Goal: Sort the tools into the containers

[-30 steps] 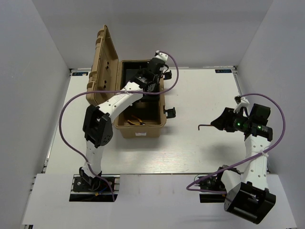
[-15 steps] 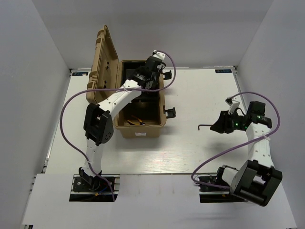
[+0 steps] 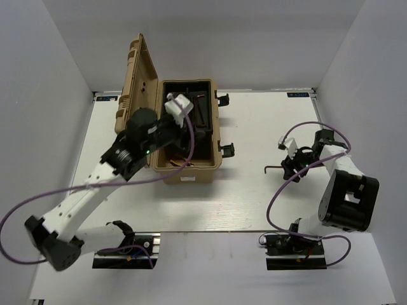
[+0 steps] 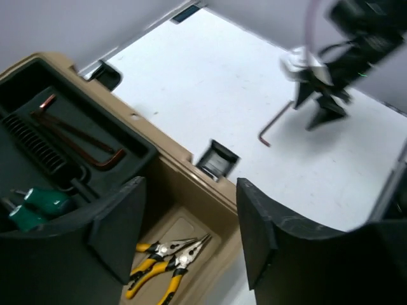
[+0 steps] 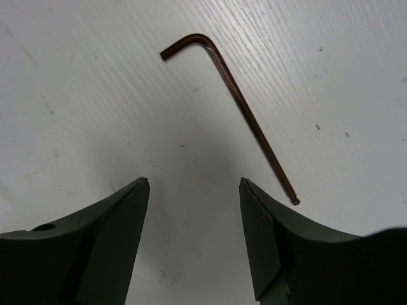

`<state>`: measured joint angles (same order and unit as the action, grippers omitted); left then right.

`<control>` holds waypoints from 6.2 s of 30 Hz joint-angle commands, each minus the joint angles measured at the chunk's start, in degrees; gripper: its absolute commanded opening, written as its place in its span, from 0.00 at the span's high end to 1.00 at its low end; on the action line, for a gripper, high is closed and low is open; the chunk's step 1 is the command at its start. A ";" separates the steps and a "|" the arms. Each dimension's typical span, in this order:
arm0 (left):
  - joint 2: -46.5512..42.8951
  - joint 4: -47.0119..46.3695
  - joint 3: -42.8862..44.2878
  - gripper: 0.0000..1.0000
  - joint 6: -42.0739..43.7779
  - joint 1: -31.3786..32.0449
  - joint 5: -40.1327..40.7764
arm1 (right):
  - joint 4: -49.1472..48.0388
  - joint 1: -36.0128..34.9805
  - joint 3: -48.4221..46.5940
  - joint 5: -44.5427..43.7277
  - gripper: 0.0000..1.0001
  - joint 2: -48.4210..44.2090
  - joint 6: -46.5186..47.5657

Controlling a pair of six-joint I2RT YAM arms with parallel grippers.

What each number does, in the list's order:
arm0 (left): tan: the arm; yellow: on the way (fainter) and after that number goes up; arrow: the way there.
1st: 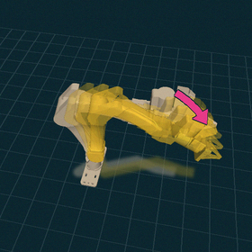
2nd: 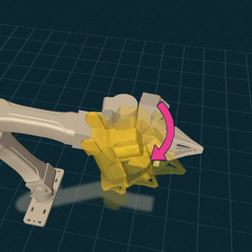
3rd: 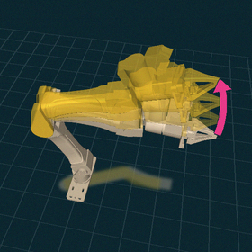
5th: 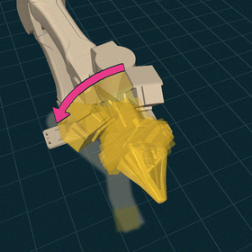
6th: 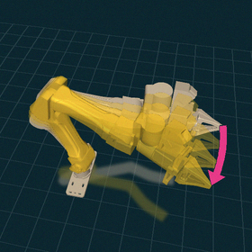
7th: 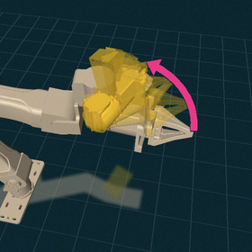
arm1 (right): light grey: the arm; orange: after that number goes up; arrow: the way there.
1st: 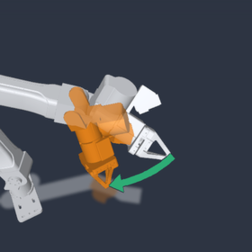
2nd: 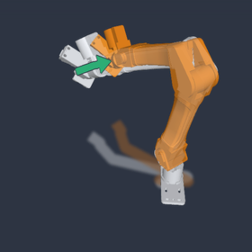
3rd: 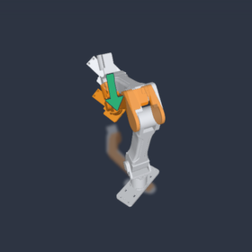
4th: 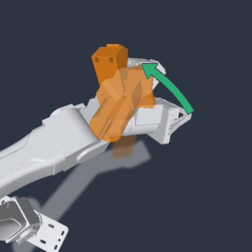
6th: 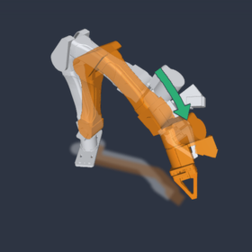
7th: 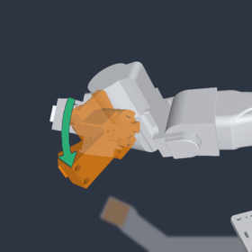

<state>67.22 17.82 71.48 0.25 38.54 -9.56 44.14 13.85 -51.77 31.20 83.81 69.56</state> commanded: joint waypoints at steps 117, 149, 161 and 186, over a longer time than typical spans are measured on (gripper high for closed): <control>-43.23 10.56 -7.68 0.25 -5.00 -1.02 40.05 | -24.72 -38.72 -63.20 -4.13 0.61 38.63 -102.71; -21.07 14.43 -3.19 0.49 -8.07 -0.58 43.61 | -13.82 -31.52 -25.14 -0.70 1.00 -13.93 -64.20; -9.47 10.41 -3.37 0.41 -9.22 -0.58 4.82 | -13.64 -28.09 -18.82 0.53 1.00 -22.89 -66.14; -24.33 -2.26 -25.60 0.00 7.40 0.13 -9.41 | -12.39 -25.27 -0.03 -29.62 0.10 -23.51 -65.87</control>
<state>46.17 19.64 46.68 4.89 38.76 -14.94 34.09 -11.64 -55.42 7.42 63.48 4.64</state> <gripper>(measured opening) 0.998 0.902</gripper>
